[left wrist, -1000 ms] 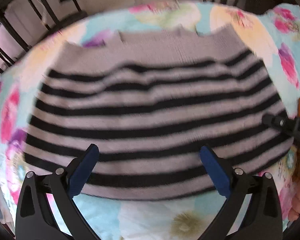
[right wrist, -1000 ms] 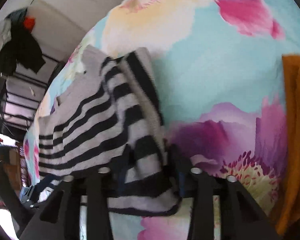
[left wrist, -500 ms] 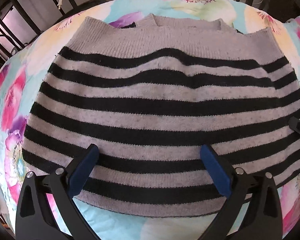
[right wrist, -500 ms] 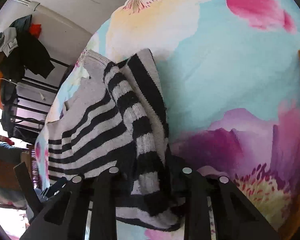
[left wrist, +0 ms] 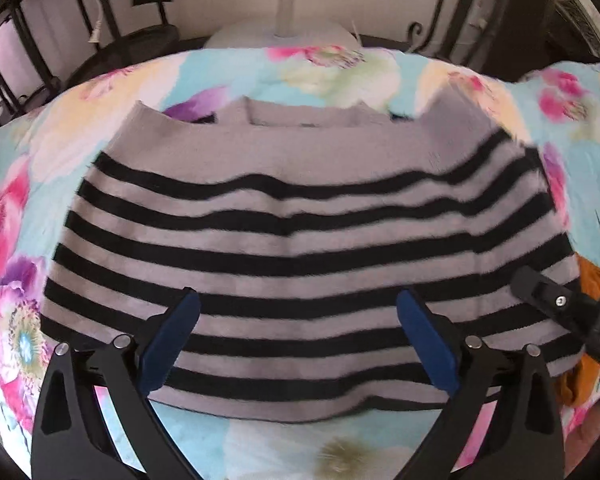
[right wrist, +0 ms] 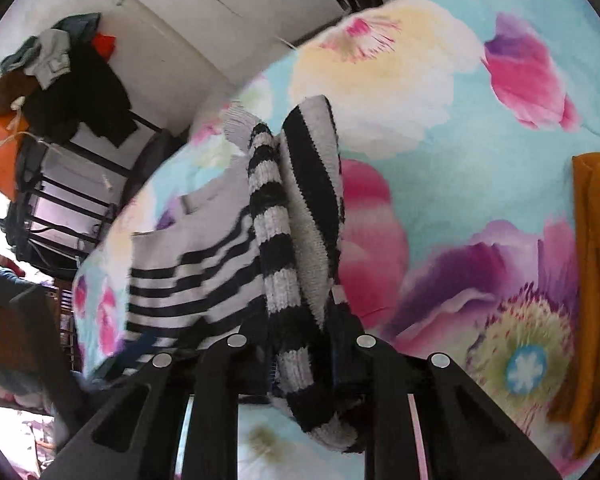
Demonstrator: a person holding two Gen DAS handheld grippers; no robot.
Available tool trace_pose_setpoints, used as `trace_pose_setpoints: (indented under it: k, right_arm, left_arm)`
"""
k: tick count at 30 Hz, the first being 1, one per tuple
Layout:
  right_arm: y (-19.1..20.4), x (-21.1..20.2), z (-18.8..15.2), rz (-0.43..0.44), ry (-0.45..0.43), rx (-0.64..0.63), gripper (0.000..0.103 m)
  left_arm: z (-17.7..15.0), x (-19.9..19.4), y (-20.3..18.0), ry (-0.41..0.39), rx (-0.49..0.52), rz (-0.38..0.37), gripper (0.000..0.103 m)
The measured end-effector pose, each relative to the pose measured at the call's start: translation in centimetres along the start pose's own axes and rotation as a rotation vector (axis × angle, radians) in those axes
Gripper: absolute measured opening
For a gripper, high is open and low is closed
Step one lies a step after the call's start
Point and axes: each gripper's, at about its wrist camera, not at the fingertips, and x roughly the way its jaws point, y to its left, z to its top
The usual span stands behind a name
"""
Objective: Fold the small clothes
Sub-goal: 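Lift the held sleeve and carry it across the sweater body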
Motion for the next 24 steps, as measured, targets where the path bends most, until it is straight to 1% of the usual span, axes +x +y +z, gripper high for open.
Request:
trace_pose_setpoints:
  k: [2, 3, 6, 9, 11, 14, 20, 24]
  right_arm:
    - [1.0, -0.5, -0.4, 0.015, -0.006, -0.002, 0.020]
    - [1.5, -0.7, -0.6, 0.020, -0.007, -0.004, 0.020]
    - [2.8, -0.9, -0.6, 0.014, -0.005, -0.018, 0.020]
    - [3.7, -0.8, -0.6, 0.006, 0.004, -0.011, 0.020]
    - [4.4, -0.9, -0.6, -0.009, 0.000, -0.021, 0.020]
    - [5.7, -0.9, -0.8, -0.010, 0.002, -0.023, 0.020]
    - [8.8, -0.7, -0.9, -0.032, -0.014, -0.041, 0.020]
    - [11.2, -0.3, -1.1, -0.031, -0.018, -0.050, 0.020]
  left_arm:
    - [-0.3, 0.5, -0.9, 0.029, 0.016, 0.001, 0.096]
    - [-0.5, 0.5, -1.0, 0.031, 0.021, 0.001, 0.096]
    - [-0.7, -0.3, -1.5, 0.010, 0.038, -0.028, 0.096]
    - [-0.4, -1.2, -1.8, -0.017, 0.054, -0.031, 0.096]
    - [0.0, -1.5, -1.7, -0.025, 0.042, -0.041, 0.096]
    - [0.3, -2.2, -0.6, -0.025, -0.002, -0.078, 0.096]
    - [1.2, -3.3, 1.7, -0.057, -0.028, -0.076, 0.096]
    - [1.7, -4.0, 3.8, -0.079, -0.048, -0.067, 0.096]
